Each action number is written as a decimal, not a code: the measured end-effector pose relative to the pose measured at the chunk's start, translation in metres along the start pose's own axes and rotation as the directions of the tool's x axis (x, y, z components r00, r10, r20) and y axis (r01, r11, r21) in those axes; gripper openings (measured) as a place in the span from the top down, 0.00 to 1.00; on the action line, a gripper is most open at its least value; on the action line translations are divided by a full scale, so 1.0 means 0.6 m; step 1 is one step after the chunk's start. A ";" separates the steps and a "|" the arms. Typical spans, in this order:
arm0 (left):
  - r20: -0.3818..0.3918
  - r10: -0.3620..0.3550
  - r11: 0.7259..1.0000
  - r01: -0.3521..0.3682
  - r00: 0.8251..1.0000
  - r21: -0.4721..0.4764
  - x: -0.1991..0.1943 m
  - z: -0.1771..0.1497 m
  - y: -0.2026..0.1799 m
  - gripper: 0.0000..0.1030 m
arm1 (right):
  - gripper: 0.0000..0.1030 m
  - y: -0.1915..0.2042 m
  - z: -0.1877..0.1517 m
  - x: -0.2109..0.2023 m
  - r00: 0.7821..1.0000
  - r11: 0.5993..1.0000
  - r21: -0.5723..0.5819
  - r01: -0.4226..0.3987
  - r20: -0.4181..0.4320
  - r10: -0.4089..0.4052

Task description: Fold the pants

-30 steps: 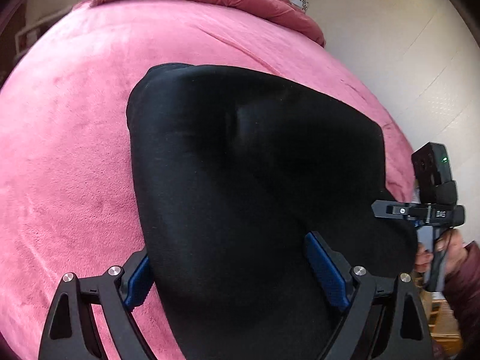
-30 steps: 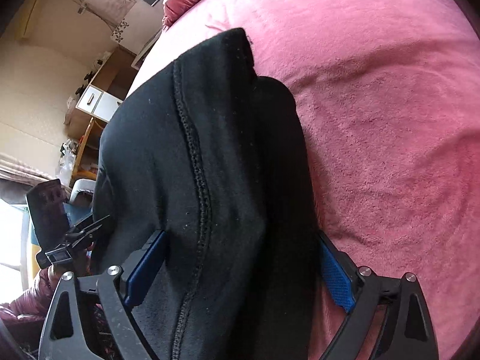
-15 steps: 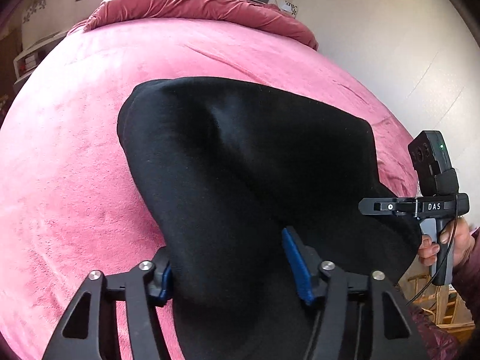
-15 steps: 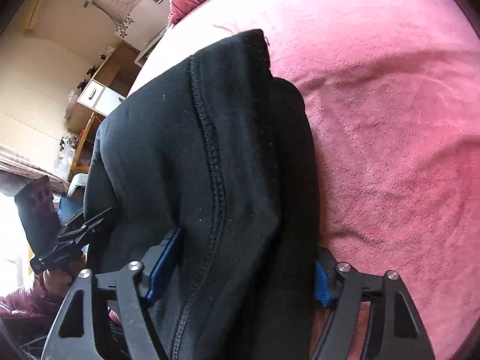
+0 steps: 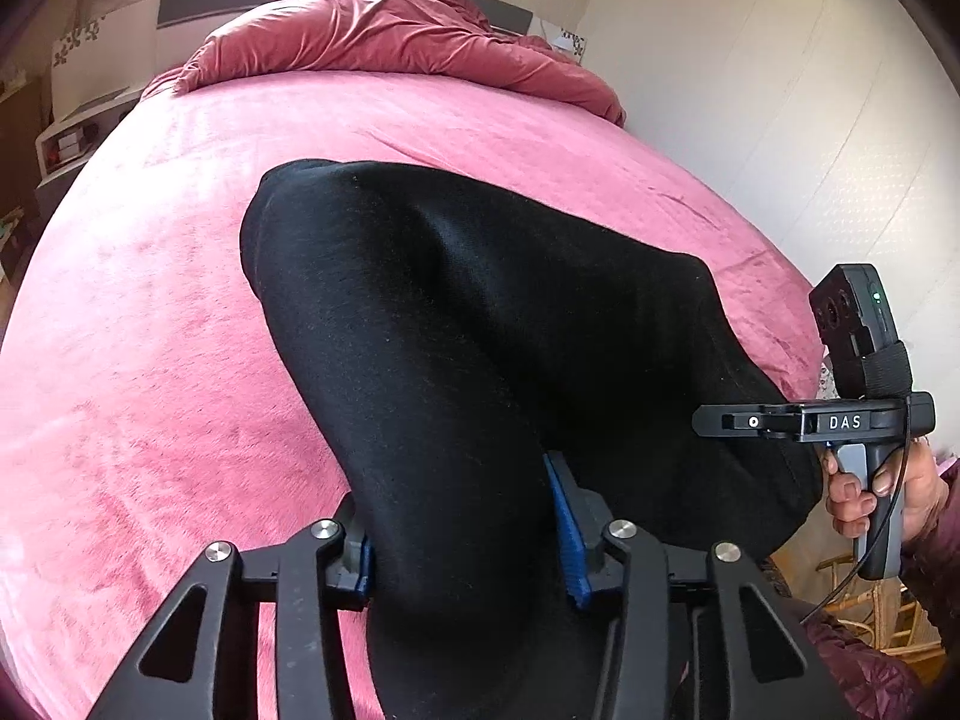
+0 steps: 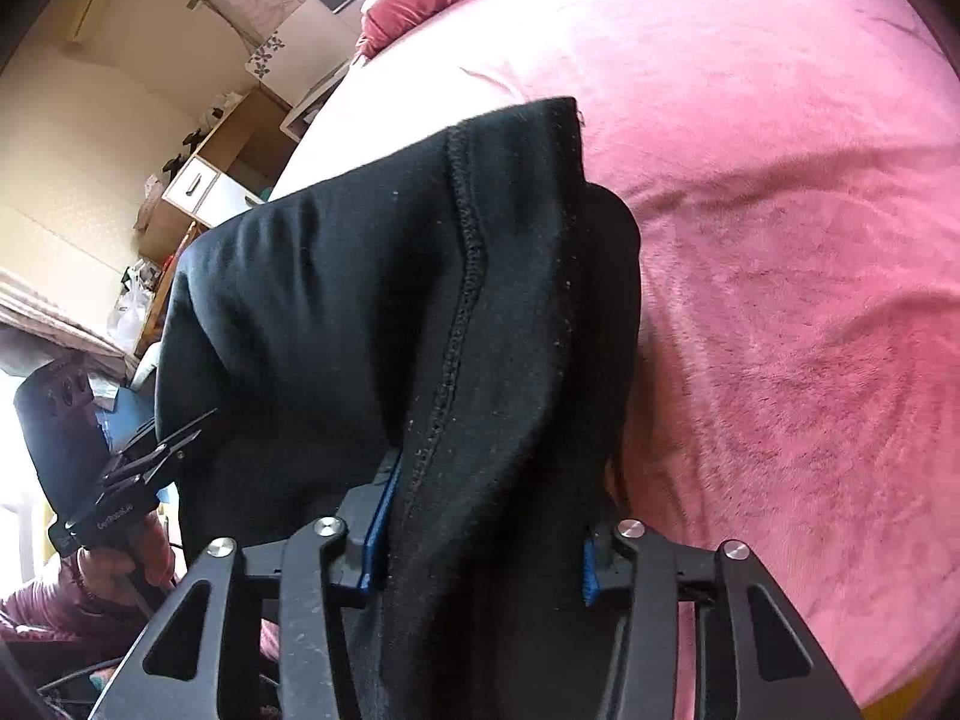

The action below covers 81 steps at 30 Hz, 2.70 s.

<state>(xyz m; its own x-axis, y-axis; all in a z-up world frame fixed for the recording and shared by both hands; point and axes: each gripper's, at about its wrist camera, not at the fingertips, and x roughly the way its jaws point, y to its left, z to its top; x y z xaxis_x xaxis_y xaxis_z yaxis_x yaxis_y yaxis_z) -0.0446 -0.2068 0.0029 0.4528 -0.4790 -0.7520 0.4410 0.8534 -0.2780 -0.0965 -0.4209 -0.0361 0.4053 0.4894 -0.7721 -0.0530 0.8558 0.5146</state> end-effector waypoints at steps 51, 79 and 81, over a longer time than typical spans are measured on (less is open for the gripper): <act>0.023 0.096 0.926 -0.081 0.995 -0.369 -0.014 0.129 0.359 0.31 | 0.28 0.144 0.334 0.251 0.999 0.999 -0.033 -0.038 -0.001 0.038; -0.034 0.265 0.942 -0.266 0.964 -0.202 0.000 0.048 0.198 0.34 | 0.89 0.122 0.220 0.158 0.982 0.982 -0.064 0.180 0.067 -0.175; -0.020 0.276 0.937 -0.273 0.961 -0.218 -0.010 0.055 0.199 0.34 | 0.89 0.126 0.218 0.153 0.981 0.980 -0.073 0.185 0.074 -0.179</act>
<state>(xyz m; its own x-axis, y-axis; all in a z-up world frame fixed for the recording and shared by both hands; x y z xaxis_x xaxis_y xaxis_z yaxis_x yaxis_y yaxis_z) 0.0309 -0.1088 -0.0058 0.5408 -0.2210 -0.8116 0.1209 0.9753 -0.1851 0.0559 -0.3333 -0.0191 0.4742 0.3144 -0.8224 -0.0435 0.9413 0.3348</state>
